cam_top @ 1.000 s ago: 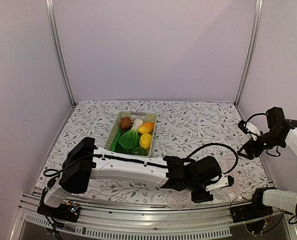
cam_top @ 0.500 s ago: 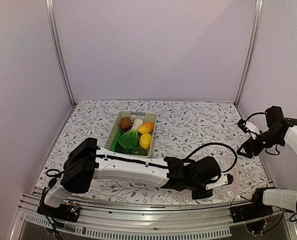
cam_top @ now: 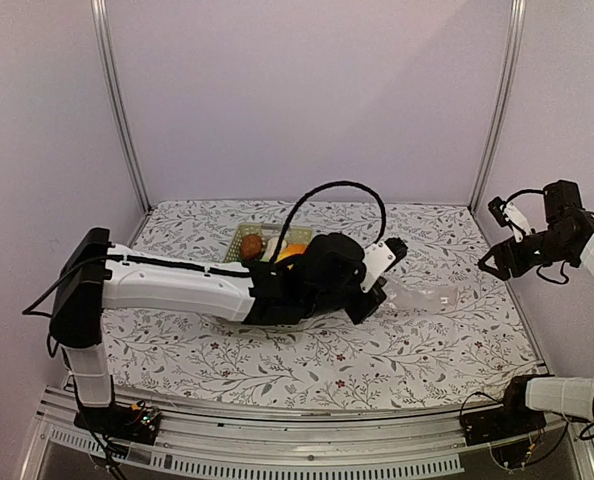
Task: Place the food in the zip-top bag and seal the zipper
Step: Pick up the zipper food storage bag at the center of the board.
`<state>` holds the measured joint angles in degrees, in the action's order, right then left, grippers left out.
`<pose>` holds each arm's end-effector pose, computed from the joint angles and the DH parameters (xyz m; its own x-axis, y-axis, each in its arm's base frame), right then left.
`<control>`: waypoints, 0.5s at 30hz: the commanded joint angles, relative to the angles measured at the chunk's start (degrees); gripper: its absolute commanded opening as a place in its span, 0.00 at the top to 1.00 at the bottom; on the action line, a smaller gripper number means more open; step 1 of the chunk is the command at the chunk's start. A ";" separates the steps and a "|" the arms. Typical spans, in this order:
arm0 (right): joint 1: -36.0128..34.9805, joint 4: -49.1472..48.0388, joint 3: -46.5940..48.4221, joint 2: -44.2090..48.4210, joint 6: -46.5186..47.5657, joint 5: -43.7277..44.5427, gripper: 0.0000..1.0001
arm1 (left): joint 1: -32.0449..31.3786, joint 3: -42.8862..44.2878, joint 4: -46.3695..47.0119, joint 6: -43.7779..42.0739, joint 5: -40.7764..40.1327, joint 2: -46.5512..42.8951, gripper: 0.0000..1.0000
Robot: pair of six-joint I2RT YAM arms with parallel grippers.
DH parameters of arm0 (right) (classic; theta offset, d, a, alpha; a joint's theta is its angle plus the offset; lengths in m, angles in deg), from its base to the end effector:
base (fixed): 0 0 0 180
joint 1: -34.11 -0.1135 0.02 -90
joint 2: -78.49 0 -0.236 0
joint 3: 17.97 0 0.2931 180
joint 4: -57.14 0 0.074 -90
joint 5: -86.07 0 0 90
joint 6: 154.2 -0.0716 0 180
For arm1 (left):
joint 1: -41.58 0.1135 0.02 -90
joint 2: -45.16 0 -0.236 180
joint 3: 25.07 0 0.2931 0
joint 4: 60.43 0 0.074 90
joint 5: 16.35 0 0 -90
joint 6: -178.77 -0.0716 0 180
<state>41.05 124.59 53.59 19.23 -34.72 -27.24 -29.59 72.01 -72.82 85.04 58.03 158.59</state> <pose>0.2671 -0.0040 0.2641 -0.6533 -0.3758 -0.6573 -0.4997 0.8662 0.0015 0.1862 -0.4864 0.1788 -0.1005 0.4889 -0.8665 0.8437 0.5036 0.1862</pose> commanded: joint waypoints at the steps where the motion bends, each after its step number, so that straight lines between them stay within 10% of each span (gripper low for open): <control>1: 0.27 -1.00 3.95 -0.61 -6.97 -3.11 0.32 | 0.59 -5.07 15.97 4.84 -5.10 -5.52 1.00; 15: 0.27 -0.10 11.23 -10.12 -16.96 -30.88 0.37 | -1.36 -13.90 38.18 3.31 -19.35 -8.20 1.00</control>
<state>41.05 124.53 62.42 11.08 -49.48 -47.74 -29.44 59.40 -43.58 90.70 43.08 151.24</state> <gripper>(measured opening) 0.634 0.003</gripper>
